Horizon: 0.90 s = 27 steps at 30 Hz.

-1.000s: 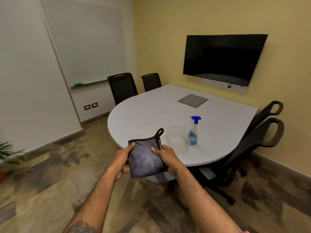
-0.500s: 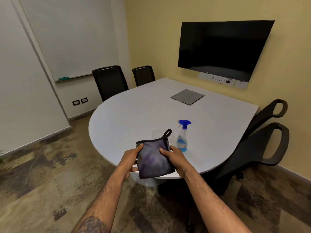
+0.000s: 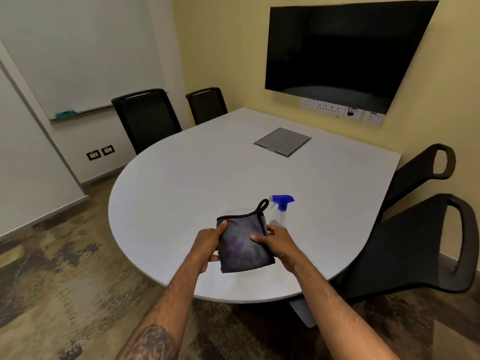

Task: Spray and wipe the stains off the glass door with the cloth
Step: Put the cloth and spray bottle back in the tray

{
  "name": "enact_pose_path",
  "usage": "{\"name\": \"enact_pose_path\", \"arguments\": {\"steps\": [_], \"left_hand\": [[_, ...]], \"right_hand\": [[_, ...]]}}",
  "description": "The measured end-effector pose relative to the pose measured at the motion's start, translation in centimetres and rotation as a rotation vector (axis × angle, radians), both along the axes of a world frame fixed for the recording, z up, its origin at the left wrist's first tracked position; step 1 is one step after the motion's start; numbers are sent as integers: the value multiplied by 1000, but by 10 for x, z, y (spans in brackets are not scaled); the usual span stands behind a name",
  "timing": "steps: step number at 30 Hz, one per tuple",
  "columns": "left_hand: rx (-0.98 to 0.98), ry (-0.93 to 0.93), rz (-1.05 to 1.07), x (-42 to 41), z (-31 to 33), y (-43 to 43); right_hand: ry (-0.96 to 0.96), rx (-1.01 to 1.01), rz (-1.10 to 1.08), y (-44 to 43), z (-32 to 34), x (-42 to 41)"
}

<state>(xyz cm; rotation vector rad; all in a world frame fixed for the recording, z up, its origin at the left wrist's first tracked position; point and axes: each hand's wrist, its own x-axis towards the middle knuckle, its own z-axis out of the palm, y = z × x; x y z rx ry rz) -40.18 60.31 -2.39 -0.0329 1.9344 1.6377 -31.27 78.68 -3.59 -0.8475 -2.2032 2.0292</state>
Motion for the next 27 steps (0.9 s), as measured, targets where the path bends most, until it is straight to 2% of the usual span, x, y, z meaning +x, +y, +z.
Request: {"name": "enact_pose_path", "arguments": {"steps": [7, 13, 20, 27], "left_hand": [[-6, -32, -132, -66, -41, 25], [-167, 50, -304, -101, -75, 44], [-430, 226, -383, -117, -105, 69], [-576, 215, -391, -119, -130, 99]], "right_hand": [[-138, 220, -74, 20, -35, -53], [-241, 312, -112, 31, -58, -91], [-349, 433, 81, 44, -90, -116], [-453, 613, 217, 51, -118, -135]]}}
